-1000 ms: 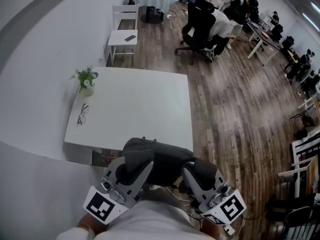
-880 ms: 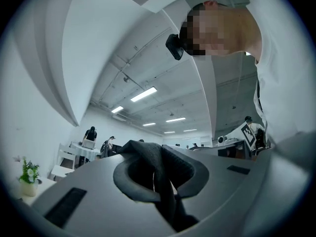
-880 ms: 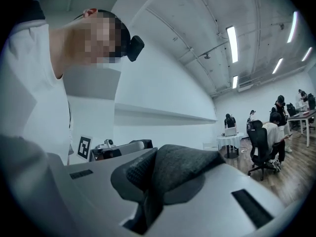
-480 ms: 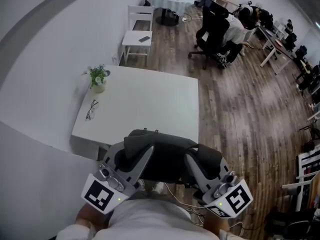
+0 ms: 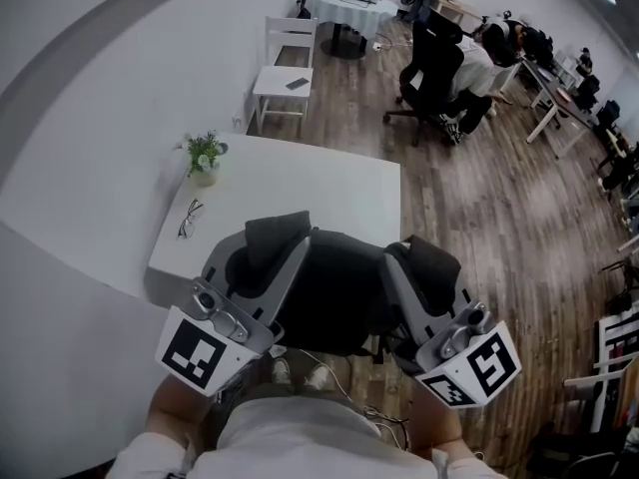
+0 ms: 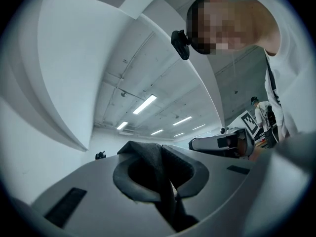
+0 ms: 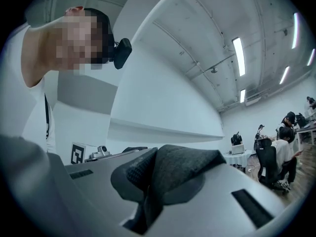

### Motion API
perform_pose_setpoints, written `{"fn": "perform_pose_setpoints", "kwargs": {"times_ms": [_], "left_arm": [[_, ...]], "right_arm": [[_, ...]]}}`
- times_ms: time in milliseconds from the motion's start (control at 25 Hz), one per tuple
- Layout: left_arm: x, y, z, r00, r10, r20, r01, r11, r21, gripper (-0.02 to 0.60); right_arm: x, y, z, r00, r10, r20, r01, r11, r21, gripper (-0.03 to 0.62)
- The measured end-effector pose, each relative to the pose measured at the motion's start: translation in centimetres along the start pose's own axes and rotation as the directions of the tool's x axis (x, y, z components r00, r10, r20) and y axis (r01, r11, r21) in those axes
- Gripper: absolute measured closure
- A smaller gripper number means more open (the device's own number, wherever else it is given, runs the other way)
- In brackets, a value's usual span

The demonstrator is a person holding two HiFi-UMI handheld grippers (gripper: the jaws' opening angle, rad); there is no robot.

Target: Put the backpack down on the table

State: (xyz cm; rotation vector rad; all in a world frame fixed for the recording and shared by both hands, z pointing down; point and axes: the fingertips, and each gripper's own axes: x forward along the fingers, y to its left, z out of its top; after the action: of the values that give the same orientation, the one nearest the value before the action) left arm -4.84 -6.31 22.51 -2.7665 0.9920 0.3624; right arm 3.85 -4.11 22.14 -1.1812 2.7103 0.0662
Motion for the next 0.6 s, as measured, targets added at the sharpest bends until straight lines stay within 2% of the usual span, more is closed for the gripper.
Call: {"fn": "perform_pose_setpoints", "kwargs": {"times_ms": [200,600], "left_arm": [[2.4,2.1,0.5,0.999,0.035,0.037,-0.037,0.999,0.036,0.531],[6.1,5.4,-0.4,0.999,0.039,0.011,-0.040,0.998,0.050,0.531]], "right_arm": [[1.9,-2.2,0.4,1.000,-0.006,0.017,0.007,1.000,-0.024,0.543],[4.9,-6.5,0.8,0.999,-0.026,0.028,0.026,1.000,-0.015,0.544]]}}
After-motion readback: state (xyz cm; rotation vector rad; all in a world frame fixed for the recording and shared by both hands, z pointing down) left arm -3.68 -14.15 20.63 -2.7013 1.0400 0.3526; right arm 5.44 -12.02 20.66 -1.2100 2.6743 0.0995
